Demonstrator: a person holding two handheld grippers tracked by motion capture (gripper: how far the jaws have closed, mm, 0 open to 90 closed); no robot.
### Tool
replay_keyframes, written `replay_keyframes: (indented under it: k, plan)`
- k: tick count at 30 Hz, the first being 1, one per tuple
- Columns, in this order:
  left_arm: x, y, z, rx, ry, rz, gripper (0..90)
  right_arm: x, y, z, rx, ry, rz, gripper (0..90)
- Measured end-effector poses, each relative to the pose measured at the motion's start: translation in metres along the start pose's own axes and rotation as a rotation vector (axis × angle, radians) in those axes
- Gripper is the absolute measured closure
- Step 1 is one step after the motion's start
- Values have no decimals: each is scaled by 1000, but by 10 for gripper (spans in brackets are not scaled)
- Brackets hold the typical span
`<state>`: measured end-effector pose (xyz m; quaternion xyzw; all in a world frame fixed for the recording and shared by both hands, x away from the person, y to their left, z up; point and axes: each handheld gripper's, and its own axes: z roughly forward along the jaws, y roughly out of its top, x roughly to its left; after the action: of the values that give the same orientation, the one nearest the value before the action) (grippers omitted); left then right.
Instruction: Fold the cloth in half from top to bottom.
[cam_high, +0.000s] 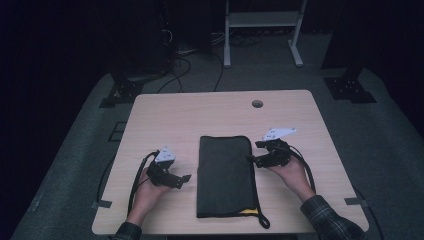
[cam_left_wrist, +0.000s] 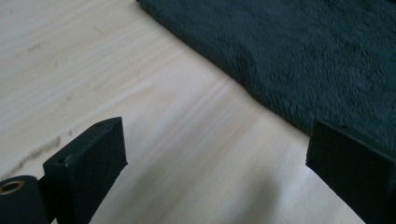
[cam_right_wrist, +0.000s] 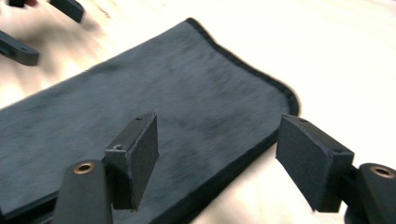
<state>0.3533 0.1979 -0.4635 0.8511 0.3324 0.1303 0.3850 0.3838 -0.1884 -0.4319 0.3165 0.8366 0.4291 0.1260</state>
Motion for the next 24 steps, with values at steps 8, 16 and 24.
replay_keyframes:
  k: [8,16,24]
  plan:
    - [7,23,7,-15,-20,5,129,-15,11,6,-29,-8,6,328]
    - [23,48,22,-30,-15,20,231,-28,21,22,-2,5,9,332]
    - [37,70,47,-30,7,14,261,-46,21,46,19,-10,47,334]
